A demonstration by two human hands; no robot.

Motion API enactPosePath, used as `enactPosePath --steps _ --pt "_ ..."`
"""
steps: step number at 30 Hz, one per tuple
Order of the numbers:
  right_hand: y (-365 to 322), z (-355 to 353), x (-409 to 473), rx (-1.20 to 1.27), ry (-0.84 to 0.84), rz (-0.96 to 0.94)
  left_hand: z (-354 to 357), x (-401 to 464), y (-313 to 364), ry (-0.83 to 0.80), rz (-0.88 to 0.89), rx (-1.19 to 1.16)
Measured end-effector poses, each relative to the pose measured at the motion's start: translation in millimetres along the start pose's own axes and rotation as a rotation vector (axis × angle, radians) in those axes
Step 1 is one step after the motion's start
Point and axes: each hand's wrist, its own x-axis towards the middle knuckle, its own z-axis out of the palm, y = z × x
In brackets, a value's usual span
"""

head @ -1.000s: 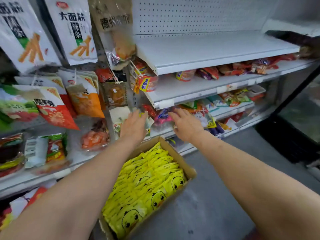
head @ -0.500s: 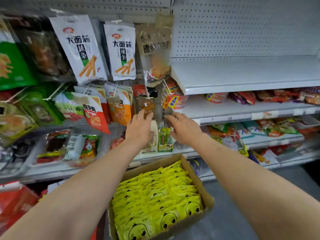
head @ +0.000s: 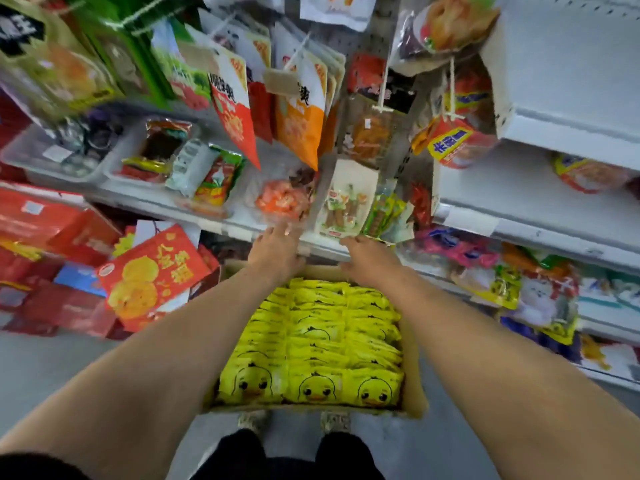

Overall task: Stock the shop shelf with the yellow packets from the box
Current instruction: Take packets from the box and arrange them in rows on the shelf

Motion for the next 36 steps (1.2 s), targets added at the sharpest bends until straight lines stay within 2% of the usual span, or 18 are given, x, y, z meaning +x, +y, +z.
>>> enactPosePath --steps 4,9,15,21,28,33,36 --pt "6 63 15 0.02 -0.22 -0.077 64 -24 -27 -0.15 -0.18 -0.11" --pt "5 140 9 0.102 -0.465 -0.086 129 -80 -52 -0.286 -0.378 -0.242" --pt "-5 208 -4 0.211 -0.664 -0.055 181 -117 -71 -0.38 -0.455 -0.32" --pt "-9 244 -14 0.268 -0.65 -0.006 215 -124 -91 -0.327 -0.434 -0.389" --pt "-13 257 -16 0.287 -0.61 0.075 227 -121 -106 -0.324 -0.412 -0.232" --pt "-22 265 -19 0.227 -0.513 0.108 229 -119 -116 -0.397 -0.352 -0.058" --pt "-21 258 -20 0.289 -0.509 0.125 225 -119 -120 -0.426 -0.318 -0.057"
